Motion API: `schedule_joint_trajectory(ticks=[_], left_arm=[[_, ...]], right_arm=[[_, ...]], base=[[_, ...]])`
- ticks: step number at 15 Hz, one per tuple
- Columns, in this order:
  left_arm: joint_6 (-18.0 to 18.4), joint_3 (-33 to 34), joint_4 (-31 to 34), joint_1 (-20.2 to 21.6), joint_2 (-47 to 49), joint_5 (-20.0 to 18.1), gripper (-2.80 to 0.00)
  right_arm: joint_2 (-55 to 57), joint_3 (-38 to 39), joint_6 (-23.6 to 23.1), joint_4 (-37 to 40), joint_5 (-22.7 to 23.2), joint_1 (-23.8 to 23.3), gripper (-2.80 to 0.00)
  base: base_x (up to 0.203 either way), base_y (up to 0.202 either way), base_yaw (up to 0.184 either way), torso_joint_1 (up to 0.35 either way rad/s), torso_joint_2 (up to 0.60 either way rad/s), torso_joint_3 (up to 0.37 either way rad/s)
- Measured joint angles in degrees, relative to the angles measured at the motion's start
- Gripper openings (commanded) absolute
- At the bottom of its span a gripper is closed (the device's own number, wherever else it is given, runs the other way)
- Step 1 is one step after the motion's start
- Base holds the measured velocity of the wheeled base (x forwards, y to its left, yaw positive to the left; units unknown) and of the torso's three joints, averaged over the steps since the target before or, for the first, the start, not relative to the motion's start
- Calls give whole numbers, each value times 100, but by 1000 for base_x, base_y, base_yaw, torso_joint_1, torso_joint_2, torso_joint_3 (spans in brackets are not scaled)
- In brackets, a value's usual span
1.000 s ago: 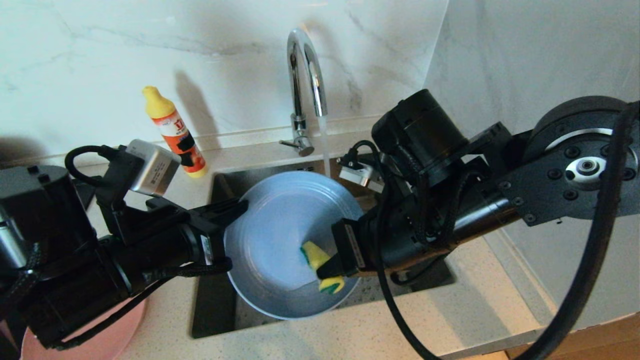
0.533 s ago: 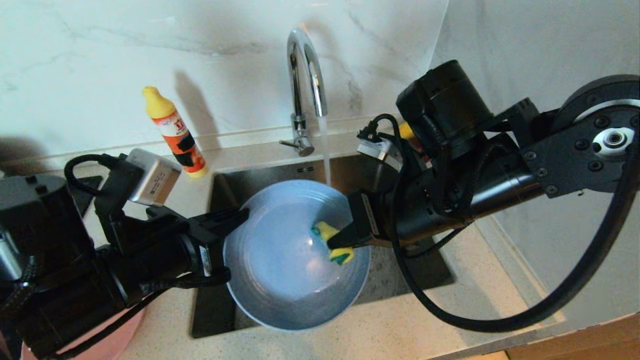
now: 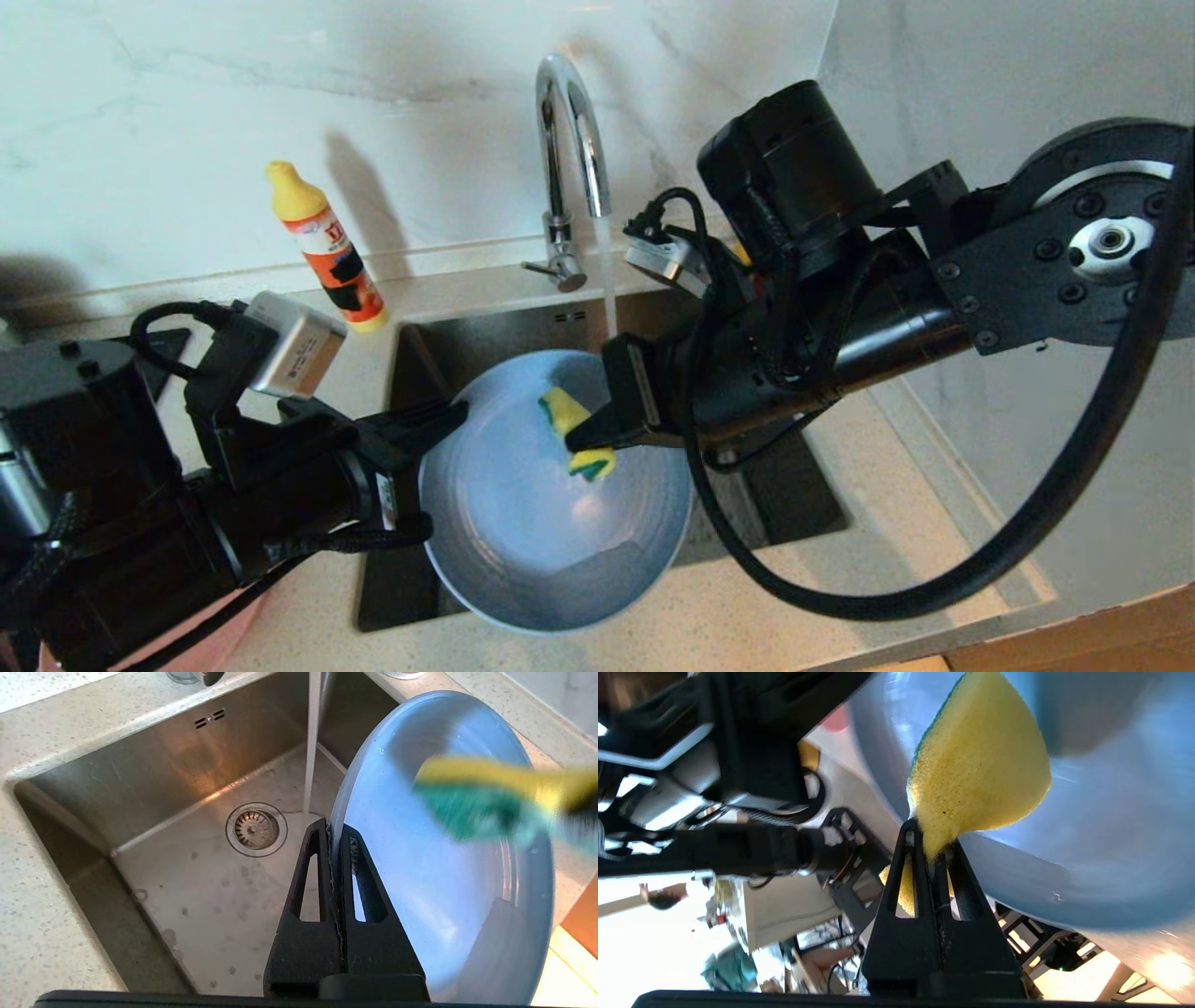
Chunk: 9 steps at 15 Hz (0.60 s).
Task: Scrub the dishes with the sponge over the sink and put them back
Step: Wipe the plate
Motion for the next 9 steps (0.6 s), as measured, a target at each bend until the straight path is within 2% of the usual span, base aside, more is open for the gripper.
schedule_joint_trajectory(ticks=[9], left_arm=[[-55,-37,-24,-92,-71,34,-280]], right_arm=[[569,-138,13,28,-7,696,-280]], base=[[0,0,0,0,0,0]])
